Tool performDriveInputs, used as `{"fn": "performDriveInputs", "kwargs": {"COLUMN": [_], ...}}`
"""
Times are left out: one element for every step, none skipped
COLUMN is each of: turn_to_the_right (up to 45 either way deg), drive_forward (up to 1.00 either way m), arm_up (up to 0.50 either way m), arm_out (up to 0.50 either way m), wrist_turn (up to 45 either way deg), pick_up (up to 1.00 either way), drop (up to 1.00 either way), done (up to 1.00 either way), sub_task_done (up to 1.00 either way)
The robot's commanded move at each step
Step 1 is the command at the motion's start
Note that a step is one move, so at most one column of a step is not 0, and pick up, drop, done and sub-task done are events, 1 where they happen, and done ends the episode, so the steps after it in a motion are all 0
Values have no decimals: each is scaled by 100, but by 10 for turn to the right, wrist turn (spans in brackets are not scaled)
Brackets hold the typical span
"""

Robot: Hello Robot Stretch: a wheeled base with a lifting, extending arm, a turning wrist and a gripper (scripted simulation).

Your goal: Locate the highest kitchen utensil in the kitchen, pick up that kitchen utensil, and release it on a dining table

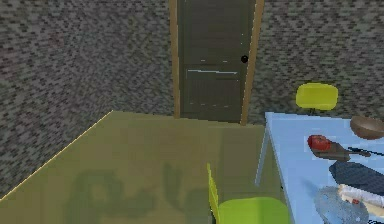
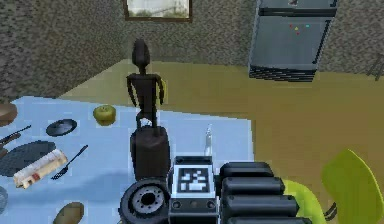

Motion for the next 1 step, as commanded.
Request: {"fn": "performDriveInputs", "kwargs": {"turn_to_the_right": [0], "drive_forward": [0], "arm_up": [0], "arm_out": [48], "wrist_turn": [0], "pick_up": [0], "drop": [0], "done": [0], "sub_task_done": [0]}}
